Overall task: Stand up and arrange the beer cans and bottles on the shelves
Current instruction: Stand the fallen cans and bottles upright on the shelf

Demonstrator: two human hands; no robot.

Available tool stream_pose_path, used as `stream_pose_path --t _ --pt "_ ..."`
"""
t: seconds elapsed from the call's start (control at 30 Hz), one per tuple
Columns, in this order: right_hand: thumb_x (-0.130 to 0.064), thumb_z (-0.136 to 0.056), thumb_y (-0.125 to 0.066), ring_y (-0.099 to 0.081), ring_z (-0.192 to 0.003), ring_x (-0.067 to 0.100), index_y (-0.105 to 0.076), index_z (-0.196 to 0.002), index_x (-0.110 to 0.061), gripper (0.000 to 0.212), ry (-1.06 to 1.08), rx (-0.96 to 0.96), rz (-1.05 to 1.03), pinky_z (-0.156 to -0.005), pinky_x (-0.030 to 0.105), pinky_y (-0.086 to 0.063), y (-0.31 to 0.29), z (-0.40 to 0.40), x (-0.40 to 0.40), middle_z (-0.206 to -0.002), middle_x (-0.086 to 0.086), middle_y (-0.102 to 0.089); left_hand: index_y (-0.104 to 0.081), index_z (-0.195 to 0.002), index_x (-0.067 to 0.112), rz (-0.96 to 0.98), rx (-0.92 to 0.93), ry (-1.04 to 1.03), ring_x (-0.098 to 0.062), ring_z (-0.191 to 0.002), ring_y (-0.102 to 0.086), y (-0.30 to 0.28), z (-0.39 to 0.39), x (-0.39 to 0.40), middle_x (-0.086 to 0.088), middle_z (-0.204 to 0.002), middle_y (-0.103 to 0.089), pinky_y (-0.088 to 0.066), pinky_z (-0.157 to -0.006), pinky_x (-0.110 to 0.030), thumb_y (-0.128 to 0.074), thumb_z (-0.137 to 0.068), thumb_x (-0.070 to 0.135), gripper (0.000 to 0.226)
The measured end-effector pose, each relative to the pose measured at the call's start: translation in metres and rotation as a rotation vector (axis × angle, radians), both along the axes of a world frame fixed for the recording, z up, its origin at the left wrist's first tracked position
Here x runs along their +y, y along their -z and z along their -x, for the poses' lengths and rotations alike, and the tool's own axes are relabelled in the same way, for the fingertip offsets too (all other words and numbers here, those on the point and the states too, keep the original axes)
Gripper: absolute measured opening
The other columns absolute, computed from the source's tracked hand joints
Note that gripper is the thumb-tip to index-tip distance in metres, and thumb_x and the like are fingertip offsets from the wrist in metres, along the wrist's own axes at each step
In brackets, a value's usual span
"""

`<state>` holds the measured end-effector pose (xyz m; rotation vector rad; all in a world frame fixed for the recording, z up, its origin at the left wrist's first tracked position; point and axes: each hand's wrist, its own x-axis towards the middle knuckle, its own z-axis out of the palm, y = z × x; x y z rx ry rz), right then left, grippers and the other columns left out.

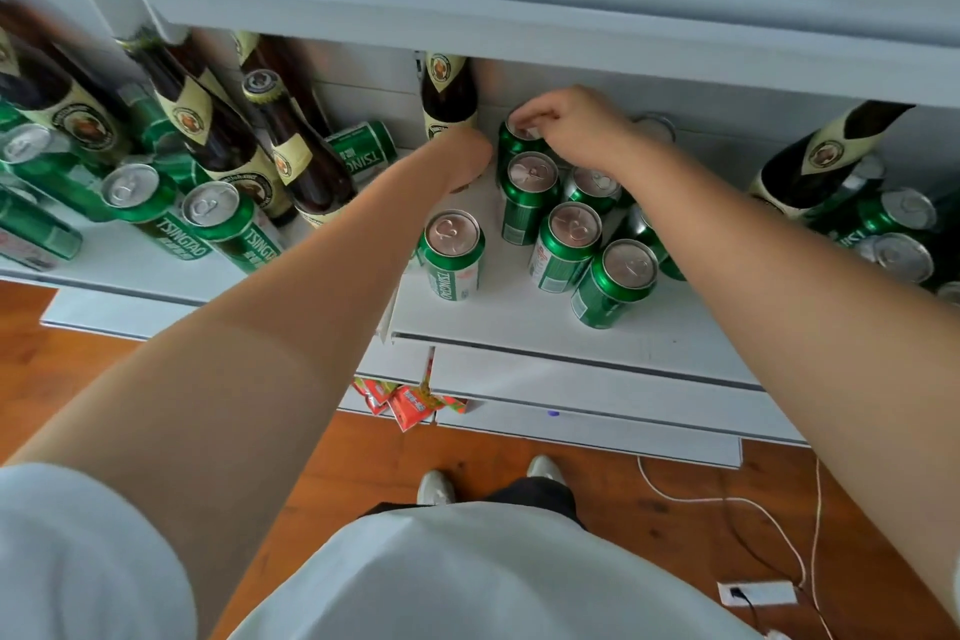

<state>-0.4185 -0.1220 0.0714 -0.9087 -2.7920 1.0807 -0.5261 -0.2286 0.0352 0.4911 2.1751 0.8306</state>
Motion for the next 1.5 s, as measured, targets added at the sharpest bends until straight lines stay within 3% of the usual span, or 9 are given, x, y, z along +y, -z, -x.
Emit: stream_pose_path --t 0.1,0.23,0.37,0.6,0.7,0.87,1.17,1.33,1.5 --pt "-0.015 -0.098 -0.044 -0.060 -0.085 0.007 -0.068 -0.118 -0.024 0.033 0.055 0.074 -0.087 -0.076 0.023 -0.046 0.004 -0.003 -0.006 -0.122 -0.003 -0.065 -0.061 -0.124 0.004 -0.129 0.094 0.017 -0.032 -0.117 -0.056 -0.031 -0.016 -0.026 -0.017 -0.126 -0.061 -0.044 -0.097 -0.036 -0.041 -0.099 0.010 0.032" --pt "-0.029 -0.094 -0.046 -0.066 -0.094 0.022 -0.071 -0.105 -0.017 0.029 0.179 0.330 -0.148 -0.087 0.044 -0.054 -0.007 0.005 -0.032 -0.104 0.004 -0.072 -0.070 -0.087 0.015 -0.401 0.551 0.002 -0.025 -0.080 -0.066 -0.044 -0.043 -0.090 -0.001 -0.084 -0.072 -0.056 -0.071 -0.039 -0.040 -0.081 0.021 0.031" --pt "-0.008 -0.092 -0.051 -0.064 -0.099 0.008 -0.066 -0.117 -0.015 0.030 0.050 0.403 -0.005 -0.090 0.020 -0.051 -0.026 0.029 -0.087 -0.113 -0.002 -0.069 -0.064 -0.082 0.011 -0.624 0.820 -0.303 -0.018 -0.073 -0.056 -0.035 -0.052 -0.157 0.001 -0.084 -0.063 -0.047 -0.061 -0.037 -0.043 -0.081 0.006 0.022" --pt "-0.055 -0.072 -0.072 -0.053 -0.122 0.010 -0.044 -0.140 -0.029 0.078 -0.283 0.170 0.113 -0.104 0.032 -0.043 -0.012 0.074 -0.161 -0.137 -0.008 -0.056 -0.040 -0.140 0.014 -0.377 0.510 -0.394 -0.022 -0.122 -0.047 0.023 -0.020 -0.203 -0.006 -0.135 -0.046 -0.046 -0.100 -0.041 -0.054 -0.085 0.006 0.058" --pt "-0.055 -0.075 -0.072 -0.060 -0.109 0.012 -0.055 -0.127 -0.026 0.063 -0.215 0.206 0.042 -0.093 0.029 -0.048 -0.009 0.092 -0.172 -0.122 -0.006 -0.066 -0.023 -0.152 0.019 -0.340 0.346 -0.279 -0.025 -0.130 -0.047 0.032 -0.011 -0.202 -0.008 -0.144 -0.045 -0.044 -0.104 -0.043 -0.058 -0.086 0.014 0.075" --pt "-0.038 -0.083 -0.072 -0.062 -0.090 0.012 -0.065 -0.106 -0.018 0.031 -0.183 0.292 -0.087 -0.076 0.021 -0.044 -0.011 0.107 -0.164 -0.095 -0.005 -0.067 -0.012 -0.154 0.026 -0.434 0.226 -0.320 -0.022 -0.128 -0.050 0.032 -0.006 -0.194 -0.005 -0.146 -0.043 -0.043 -0.106 -0.042 -0.059 -0.086 0.026 0.083" --pt "-0.040 -0.085 -0.071 -0.062 -0.101 0.016 -0.061 -0.113 -0.014 0.039 -0.077 0.288 -0.153 -0.090 0.032 -0.050 -0.019 0.086 -0.116 -0.110 -0.001 -0.067 -0.023 -0.151 0.016 -0.327 0.328 -0.142 -0.021 -0.132 -0.041 0.035 -0.013 -0.166 -0.007 -0.149 -0.037 -0.038 -0.099 -0.029 -0.071 -0.084 0.041 0.086" --pt "-0.047 -0.083 -0.069 -0.061 -0.108 0.018 -0.060 -0.120 -0.019 0.048 -0.028 0.230 -0.159 -0.095 0.037 -0.050 -0.021 0.061 -0.094 -0.119 -0.002 -0.065 -0.045 -0.131 0.022 -0.353 0.389 -0.137 -0.018 -0.105 -0.057 0.038 -0.010 -0.152 -0.002 -0.124 -0.058 -0.043 -0.079 -0.025 -0.076 -0.080 0.037 0.062" --pt "-0.043 -0.088 -0.066 -0.058 -0.113 0.019 -0.058 -0.124 -0.019 0.044 -0.010 0.174 -0.194 -0.090 0.023 -0.040 -0.016 0.032 -0.071 -0.125 0.000 -0.063 -0.048 -0.132 0.021 -0.402 0.385 -0.136 -0.020 -0.109 -0.056 0.039 -0.018 -0.143 -0.003 -0.123 -0.060 -0.043 -0.084 -0.024 -0.076 -0.081 0.033 0.059"
